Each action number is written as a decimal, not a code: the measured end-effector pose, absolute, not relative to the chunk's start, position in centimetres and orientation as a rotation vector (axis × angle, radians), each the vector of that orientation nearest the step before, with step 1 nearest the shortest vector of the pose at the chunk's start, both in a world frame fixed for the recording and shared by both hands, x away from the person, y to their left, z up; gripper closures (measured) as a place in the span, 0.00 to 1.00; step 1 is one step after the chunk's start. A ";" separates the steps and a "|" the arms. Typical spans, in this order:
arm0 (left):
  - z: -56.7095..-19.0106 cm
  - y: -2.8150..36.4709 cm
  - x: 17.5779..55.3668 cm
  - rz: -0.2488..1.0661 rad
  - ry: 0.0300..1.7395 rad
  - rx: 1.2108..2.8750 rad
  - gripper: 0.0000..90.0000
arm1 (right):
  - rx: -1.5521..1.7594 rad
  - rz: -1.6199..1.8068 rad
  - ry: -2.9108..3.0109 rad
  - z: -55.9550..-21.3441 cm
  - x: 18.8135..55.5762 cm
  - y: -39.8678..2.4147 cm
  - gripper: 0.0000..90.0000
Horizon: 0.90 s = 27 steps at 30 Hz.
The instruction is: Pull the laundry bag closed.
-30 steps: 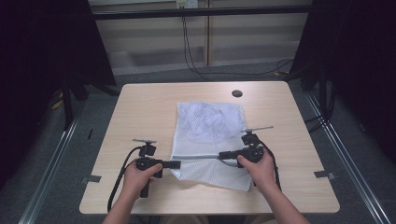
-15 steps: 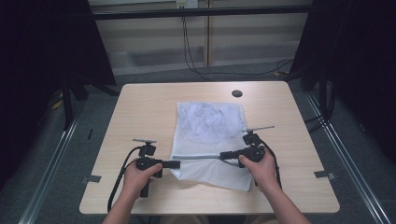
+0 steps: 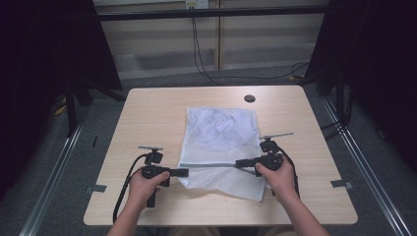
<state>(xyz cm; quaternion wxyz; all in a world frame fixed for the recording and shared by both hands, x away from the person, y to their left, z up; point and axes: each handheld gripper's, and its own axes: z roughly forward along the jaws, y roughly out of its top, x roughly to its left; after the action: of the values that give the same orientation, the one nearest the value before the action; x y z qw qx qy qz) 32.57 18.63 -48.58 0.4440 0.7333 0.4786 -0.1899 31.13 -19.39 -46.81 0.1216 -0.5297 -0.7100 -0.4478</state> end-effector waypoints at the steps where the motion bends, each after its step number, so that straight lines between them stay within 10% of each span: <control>1: -48.6 18.6 32.5 -0.468 1.186 1.820 0.98 | -1.551 -1.300 -2.070 -46.8 31.1 -19.6 0.97; 27: -48.7 18.5 32.7 -0.478 1.196 1.813 0.98 | -1.581 -1.303 -2.055 -47.0 30.9 -20.8 0.97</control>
<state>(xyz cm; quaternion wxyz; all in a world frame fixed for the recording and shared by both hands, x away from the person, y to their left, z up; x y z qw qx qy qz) 32.66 18.51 -48.67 0.4429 0.7309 0.4822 -0.1926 30.86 -20.78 -47.01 0.1194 -0.5410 -0.7031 -0.4458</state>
